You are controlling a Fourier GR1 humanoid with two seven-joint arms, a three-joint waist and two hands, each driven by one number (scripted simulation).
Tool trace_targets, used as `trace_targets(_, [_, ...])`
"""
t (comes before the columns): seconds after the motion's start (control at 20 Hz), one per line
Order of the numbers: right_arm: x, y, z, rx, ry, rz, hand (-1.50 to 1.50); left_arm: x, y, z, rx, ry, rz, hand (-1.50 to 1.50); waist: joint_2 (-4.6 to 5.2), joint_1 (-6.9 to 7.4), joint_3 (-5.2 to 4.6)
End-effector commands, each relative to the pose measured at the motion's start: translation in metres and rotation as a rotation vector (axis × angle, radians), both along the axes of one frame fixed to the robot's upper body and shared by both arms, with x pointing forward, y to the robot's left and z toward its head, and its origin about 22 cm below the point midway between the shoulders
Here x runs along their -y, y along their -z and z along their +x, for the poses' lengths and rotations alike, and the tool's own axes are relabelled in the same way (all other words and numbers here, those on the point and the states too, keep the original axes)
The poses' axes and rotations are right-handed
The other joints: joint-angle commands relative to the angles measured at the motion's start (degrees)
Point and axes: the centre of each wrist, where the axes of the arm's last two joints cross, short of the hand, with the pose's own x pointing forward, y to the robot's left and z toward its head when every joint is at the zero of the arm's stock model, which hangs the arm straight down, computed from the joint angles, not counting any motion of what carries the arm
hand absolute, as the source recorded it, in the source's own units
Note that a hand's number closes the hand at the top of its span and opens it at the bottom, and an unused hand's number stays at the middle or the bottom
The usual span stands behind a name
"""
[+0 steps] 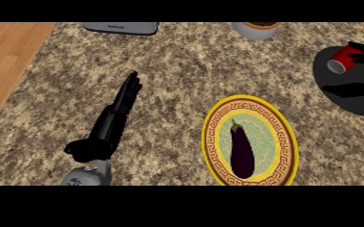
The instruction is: Pick the can from the plate and place it in the pan
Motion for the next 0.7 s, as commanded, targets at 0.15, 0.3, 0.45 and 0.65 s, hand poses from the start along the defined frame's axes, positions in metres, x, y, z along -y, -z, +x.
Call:
trace_targets(0.15, [-0.005, -0.007, 0.008, 0.233, -0.017, 0.193, -1.5, -0.004, 0.002, 0.002, -0.005, -0.025, -0.003, 0.0, -0.22, -1.12, 0.11])
trace_targets(0.3, [0.019, -0.014, -0.005, 0.29, 0.003, 0.304, -1.5, -0.004, 0.009, -0.002, -0.026, -0.038, -0.004, 0.0, -0.45, -2.07, 0.07])
trace_targets(0.45, [0.041, -0.031, -0.015, 0.289, -0.011, 0.373, -1.5, -0.014, 0.004, 0.003, -0.011, -0.058, 0.003, 0.0, -0.61, -2.32, -0.03])
trace_targets(0.65, [0.069, -0.017, -0.049, 0.286, -0.045, 0.491, -1.5, -0.008, 0.004, 0.002, -0.024, -0.055, 0.007, 0.0, -0.8, -3.4, 0.05])
